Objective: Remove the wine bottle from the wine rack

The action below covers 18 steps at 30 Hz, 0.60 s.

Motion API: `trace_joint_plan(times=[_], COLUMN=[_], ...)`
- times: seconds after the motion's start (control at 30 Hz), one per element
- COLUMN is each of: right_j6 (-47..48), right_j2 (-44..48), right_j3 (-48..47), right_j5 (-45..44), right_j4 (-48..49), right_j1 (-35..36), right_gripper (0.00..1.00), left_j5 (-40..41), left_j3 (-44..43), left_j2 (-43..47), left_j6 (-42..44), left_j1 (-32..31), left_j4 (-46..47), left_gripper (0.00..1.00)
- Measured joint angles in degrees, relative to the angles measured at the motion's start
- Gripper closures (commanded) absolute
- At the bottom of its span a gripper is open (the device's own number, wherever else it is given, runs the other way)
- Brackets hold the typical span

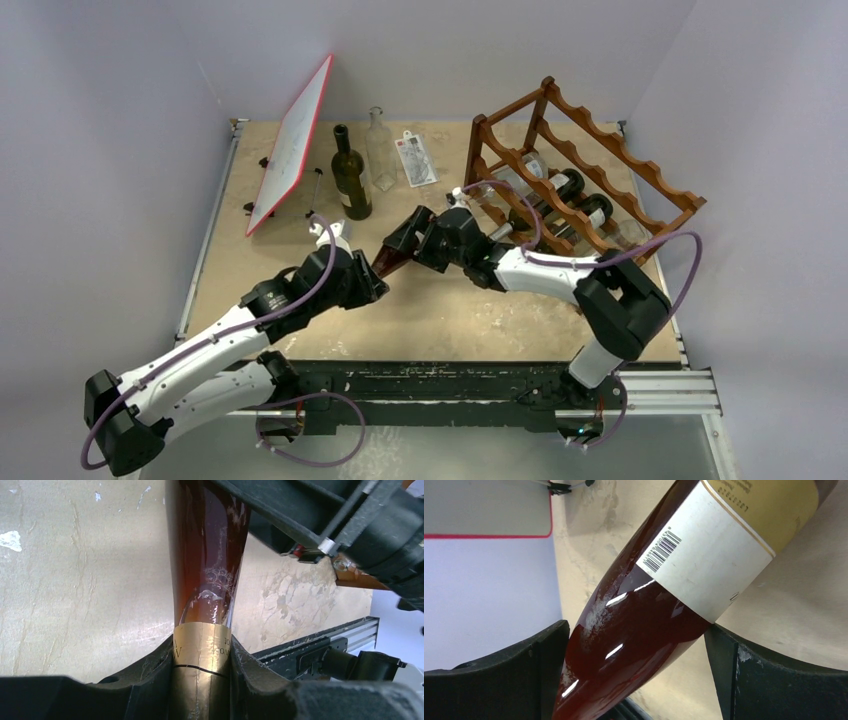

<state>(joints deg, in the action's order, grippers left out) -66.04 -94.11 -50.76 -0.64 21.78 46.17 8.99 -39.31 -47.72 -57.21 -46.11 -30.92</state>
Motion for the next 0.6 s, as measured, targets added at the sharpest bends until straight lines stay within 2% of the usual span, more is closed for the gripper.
trace_joint_plan(times=[0.07,0.27,0.4,0.6], right_j6=[3.8,24.0,36.8,57.0], right_j2=[2.0,10.1,13.6,14.7], right_j3=[0.0,-3.8,-5.5,-6.0], right_j5=[0.3,0.8,6.3,10.9], right_j4=[-2.7,-9.9,-12.0,-12.4], right_j1=[-0.5,-4.4,-7.3,-6.0], right_gripper=[0.00,0.00,0.00,0.00], left_j5=[-0.3,2.9,4.9,6.0], left_j3=[-0.7,-5.1,-6.9,-11.7], left_j2=[-0.8,-1.6,-1.8,-4.5], left_j6=[0.5,2.3,2.4,3.9], left_j1=[-0.2,0.2,0.4,0.4], left_j4=[-0.4,-4.2,-6.3,-10.3], left_gripper=[1.00,1.00,1.00,1.00])
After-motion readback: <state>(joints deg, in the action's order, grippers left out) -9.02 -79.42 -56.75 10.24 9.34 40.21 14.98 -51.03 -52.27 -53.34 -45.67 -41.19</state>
